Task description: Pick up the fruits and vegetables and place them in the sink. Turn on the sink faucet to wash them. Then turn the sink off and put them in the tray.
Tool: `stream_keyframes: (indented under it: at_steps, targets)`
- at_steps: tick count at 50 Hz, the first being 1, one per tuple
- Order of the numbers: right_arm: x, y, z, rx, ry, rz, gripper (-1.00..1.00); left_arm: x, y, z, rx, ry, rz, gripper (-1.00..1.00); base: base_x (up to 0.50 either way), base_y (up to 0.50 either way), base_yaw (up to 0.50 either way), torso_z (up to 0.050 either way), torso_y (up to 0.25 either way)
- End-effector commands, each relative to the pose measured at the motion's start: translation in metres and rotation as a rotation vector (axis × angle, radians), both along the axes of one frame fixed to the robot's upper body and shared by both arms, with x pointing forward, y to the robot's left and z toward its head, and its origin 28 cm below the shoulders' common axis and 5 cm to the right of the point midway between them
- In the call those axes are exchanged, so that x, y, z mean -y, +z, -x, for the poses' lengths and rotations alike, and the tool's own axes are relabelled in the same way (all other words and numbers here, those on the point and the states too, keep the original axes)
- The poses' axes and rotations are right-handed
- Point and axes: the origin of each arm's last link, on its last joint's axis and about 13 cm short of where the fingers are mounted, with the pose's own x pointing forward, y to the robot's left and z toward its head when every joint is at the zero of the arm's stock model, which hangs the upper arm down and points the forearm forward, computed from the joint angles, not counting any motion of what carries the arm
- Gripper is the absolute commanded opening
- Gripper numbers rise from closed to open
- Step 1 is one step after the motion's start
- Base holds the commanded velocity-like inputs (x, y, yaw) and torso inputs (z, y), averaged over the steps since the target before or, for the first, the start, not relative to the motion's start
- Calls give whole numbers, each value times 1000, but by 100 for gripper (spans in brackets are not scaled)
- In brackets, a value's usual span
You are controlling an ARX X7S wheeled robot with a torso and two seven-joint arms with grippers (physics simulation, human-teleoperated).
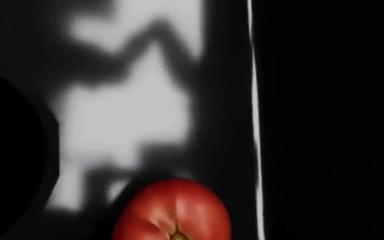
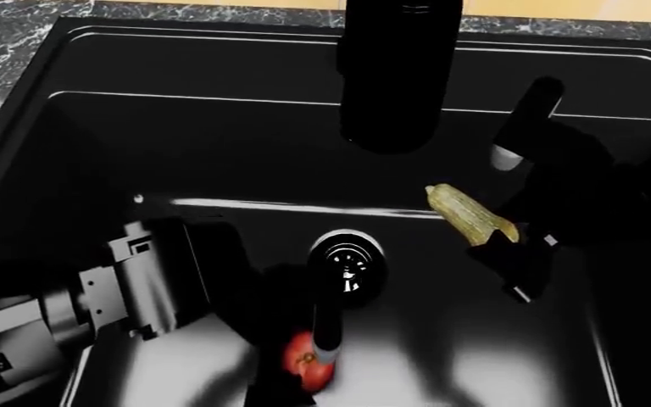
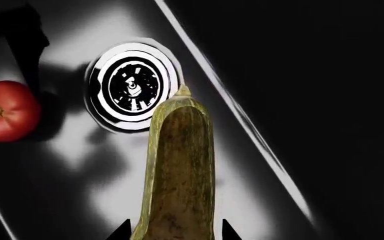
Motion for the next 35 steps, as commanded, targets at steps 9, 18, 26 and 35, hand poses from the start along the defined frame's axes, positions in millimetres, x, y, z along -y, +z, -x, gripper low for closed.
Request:
stream_keyframes:
  at_steps: [9,18,26,35]
  targets:
    - [0,6,-1,32,8,-11,-100,2,-18,2,-83,9,-66,100,0,0,0,0,0]
    - [0,6,-1,34,4,-15,-100,2,-25,2,-130,31,-124,-100,0,0,0,0,0]
    - [0,6,0,39,2,-19,-100,-1,-22,3,-129,54,-134,-100,0,0,0,0,2]
    - [-1,11,0,51,4,-17,-100,-7,-10,8,-89,97,-105,-100,0,0,0,0,0]
